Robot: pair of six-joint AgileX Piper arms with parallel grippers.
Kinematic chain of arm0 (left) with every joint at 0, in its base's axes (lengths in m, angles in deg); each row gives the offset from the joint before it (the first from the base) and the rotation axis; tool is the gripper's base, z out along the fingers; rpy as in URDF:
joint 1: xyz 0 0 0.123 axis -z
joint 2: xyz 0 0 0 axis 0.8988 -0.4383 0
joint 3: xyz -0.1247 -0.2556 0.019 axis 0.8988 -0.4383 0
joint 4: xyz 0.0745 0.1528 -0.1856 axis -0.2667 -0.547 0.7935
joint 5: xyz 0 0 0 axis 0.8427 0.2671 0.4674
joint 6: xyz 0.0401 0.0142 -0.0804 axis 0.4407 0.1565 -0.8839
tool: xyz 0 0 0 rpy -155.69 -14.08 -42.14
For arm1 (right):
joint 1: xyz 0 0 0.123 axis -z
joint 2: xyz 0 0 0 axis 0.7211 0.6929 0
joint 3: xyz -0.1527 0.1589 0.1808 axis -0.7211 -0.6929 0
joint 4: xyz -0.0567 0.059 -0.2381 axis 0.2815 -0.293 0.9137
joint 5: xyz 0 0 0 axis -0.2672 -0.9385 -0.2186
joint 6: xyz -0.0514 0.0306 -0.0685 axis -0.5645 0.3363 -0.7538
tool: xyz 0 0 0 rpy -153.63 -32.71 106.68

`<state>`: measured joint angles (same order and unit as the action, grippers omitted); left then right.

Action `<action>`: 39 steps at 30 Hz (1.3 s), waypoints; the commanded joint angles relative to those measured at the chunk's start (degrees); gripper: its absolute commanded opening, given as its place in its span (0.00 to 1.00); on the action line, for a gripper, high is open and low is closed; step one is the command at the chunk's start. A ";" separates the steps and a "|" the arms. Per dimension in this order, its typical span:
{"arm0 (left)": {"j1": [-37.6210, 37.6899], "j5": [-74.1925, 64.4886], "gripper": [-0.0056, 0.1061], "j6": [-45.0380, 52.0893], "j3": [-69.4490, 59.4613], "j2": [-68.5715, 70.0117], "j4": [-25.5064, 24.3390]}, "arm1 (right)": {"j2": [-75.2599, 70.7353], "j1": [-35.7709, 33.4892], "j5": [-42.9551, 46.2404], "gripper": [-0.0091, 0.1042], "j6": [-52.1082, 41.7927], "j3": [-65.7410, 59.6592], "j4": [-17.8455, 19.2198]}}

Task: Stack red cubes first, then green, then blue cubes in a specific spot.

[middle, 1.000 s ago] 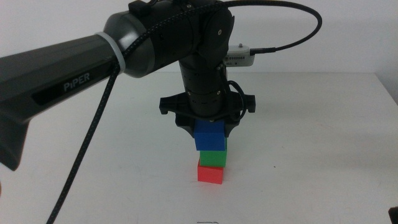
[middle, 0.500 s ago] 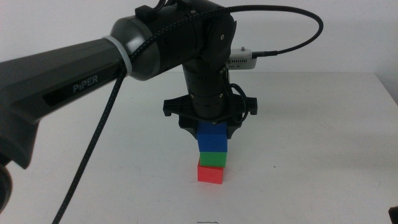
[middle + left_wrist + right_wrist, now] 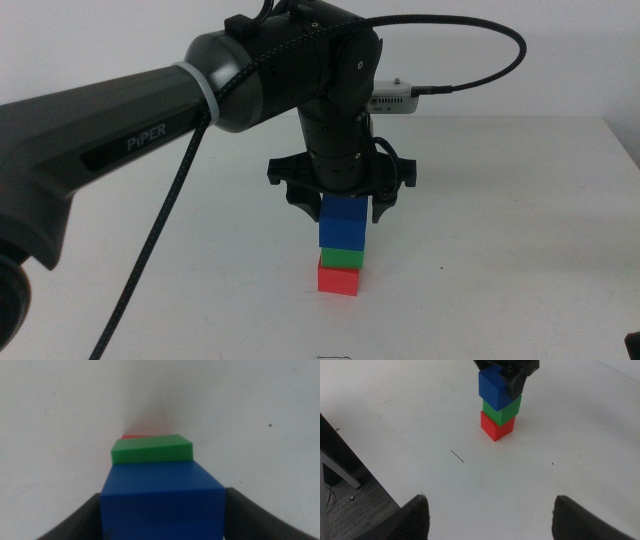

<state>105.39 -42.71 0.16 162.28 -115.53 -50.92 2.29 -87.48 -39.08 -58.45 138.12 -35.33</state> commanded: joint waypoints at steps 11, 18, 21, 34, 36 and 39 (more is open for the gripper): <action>0.12 2.14 0.89 1.56 1.89 4.68 -1.52 | 0.22 0.28 3.27 0.64 -0.49 1.30 0.48; 0.12 -1.75 0.89 1.61 1.89 12.85 -8.22 | 0.22 0.28 3.27 0.64 -0.49 1.30 0.48; 0.12 -6.42 0.89 2.01 1.89 17.69 -8.17 | 0.22 0.28 3.27 0.64 -0.49 1.30 0.48; -5.92 -6.02 0.89 19.73 -3.29 37.33 -13.64 | 0.22 0.28 3.27 0.64 -0.49 1.30 0.64; -11.22 -2.84 0.89 23.33 -7.97 41.08 -10.32 | -0.18 0.28 3.27 0.64 -0.49 1.30 1.53; -19.89 5.86 0.89 32.44 -15.85 48.74 -3.03 | -0.23 0.28 3.27 0.64 -0.49 1.30 1.67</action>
<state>89.01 -43.99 27.70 148.38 -71.61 -58.09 1.95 -87.48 -39.08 -58.45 138.12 -34.59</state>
